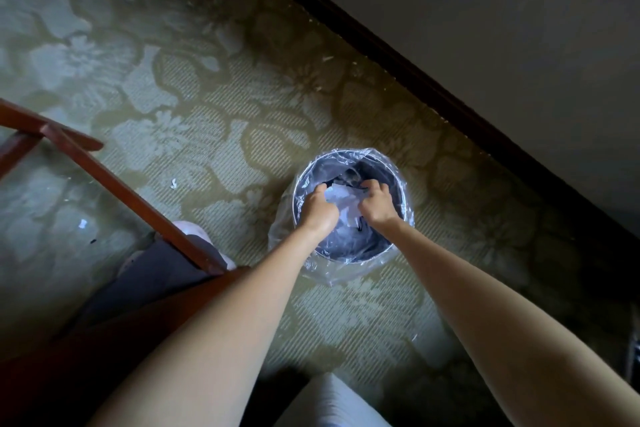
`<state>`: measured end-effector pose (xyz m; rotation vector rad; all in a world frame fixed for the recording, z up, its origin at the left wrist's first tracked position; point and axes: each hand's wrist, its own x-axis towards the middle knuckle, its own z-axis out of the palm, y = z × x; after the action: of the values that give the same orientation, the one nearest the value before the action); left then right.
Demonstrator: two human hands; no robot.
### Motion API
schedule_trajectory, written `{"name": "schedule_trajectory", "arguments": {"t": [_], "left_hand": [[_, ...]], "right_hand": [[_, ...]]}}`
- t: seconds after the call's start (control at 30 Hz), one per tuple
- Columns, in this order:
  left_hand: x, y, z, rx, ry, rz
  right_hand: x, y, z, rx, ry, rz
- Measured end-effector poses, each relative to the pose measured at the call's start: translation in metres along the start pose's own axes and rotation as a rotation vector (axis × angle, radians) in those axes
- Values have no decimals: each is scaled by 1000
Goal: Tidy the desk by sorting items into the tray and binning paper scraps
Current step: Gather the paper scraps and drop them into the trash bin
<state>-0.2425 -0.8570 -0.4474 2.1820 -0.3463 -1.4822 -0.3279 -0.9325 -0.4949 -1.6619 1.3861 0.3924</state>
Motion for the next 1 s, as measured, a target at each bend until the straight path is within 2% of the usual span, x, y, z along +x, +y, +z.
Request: {"name": "schedule_trajectory", "arguments": {"t": [0.1, 0.23, 0.4, 0.53, 0.7, 0.83, 1.0], "left_hand": [[-9, 0, -6, 38, 42, 21], [-33, 3, -20, 116, 100, 61], [-84, 22, -51, 272, 252, 160], [-143, 46, -89, 340, 420, 287], [-243, 63, -146, 353, 688, 451], [-322, 36, -193, 337, 935, 479], [-393, -41, -244, 270, 1176, 401]], "right_hand": [[-8, -1, -4, -43, -4, -62], [-26, -11, -11, -262, 51, -126], [-71, -44, -31, -396, 239, -292], [-132, -90, -54, -508, 399, -512], [-230, -158, -70, -416, 583, -861], [-315, -206, -55, -336, 608, -1083], [-396, -248, 4, -326, 550, -1295]]}}
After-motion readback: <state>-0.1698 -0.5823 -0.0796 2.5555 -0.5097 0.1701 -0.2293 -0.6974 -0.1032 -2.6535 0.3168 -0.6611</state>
